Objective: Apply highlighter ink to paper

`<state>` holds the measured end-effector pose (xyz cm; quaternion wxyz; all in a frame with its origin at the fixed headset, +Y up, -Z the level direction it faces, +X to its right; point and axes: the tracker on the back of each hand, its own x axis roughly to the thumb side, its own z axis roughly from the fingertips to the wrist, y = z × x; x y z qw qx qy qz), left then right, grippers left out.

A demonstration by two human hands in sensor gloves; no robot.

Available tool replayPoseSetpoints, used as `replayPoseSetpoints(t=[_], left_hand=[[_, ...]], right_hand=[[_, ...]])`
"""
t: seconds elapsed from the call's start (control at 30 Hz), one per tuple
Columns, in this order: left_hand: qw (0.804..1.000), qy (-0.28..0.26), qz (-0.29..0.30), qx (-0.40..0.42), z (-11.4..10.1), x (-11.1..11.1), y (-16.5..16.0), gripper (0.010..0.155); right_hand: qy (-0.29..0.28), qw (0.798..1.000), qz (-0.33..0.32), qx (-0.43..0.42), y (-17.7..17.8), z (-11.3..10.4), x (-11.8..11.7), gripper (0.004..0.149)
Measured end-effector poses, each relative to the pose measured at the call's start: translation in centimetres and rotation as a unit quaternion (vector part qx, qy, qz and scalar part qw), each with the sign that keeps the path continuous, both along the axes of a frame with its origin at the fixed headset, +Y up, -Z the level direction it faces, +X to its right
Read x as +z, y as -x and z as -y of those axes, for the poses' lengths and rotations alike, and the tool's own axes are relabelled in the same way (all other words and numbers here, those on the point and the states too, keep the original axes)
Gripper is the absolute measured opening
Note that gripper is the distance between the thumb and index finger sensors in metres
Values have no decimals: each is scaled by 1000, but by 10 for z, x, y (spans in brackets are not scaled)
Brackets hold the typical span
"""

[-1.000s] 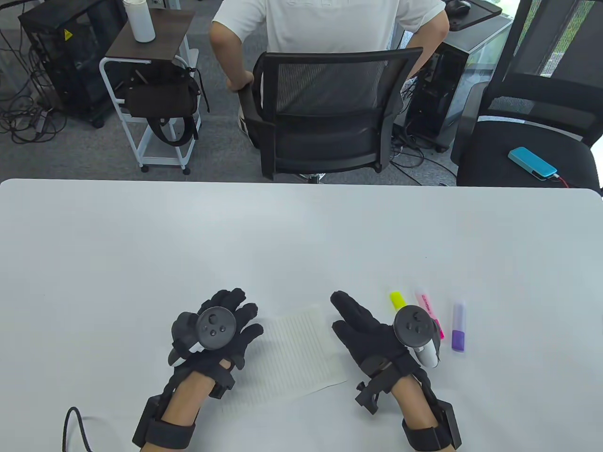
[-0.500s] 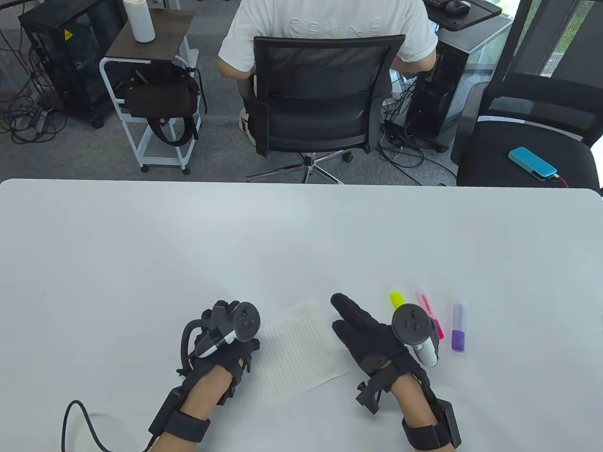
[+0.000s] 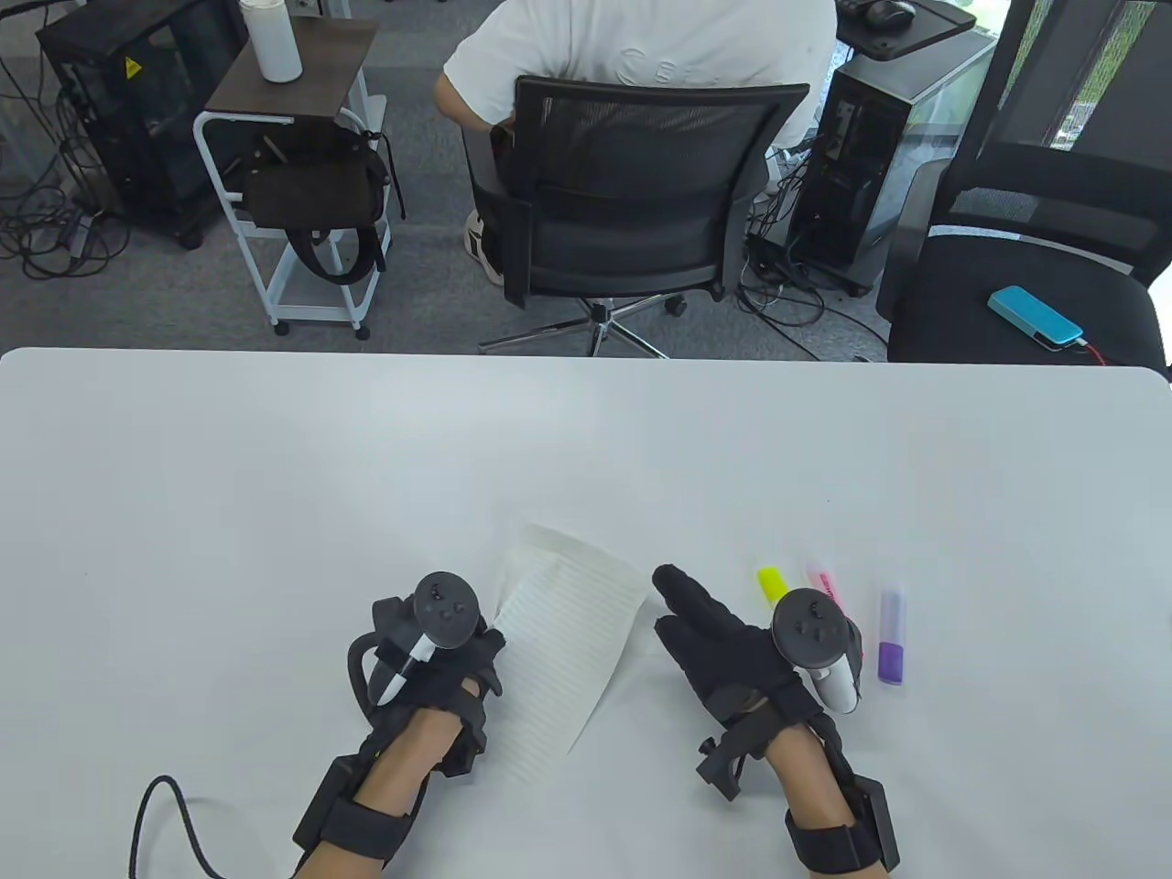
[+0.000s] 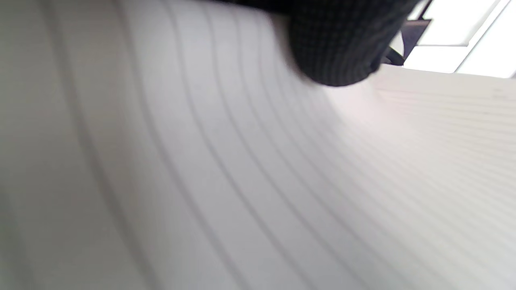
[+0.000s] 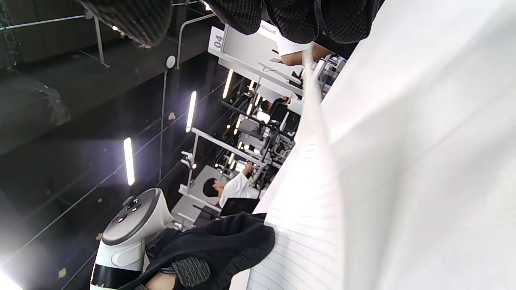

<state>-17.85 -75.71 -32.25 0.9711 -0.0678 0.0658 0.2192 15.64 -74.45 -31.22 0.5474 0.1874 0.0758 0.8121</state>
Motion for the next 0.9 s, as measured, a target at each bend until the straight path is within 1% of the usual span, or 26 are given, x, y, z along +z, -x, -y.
replayPoseSetpoints(t=[0.2, 0.33, 0.47, 0.67, 0.73, 0.9], left_hand=[[997, -3, -77, 27, -14, -4, -1, 43], [994, -2, -103, 34, -20, -20, -9, 43], [993, 30, -113, 28, -16, -39, -25, 44], [987, 64, -146, -27, -1, -64, -43, 44], [982, 80, -156, -64, 6, -71, -47, 44], [973, 97, -161, -137, 13, -76, -55, 46]], right_hand=[[0, 1000, 0, -4, -1, 0, 0, 67], [3, 1000, 5, -9, -4, 1, -1, 67], [5, 1000, 10, -11, -7, 1, -2, 67], [6, 1000, 11, -9, -8, 2, -2, 67], [7, 1000, 11, -7, -8, 2, -2, 67], [11, 1000, 10, -4, -8, 3, -2, 67]])
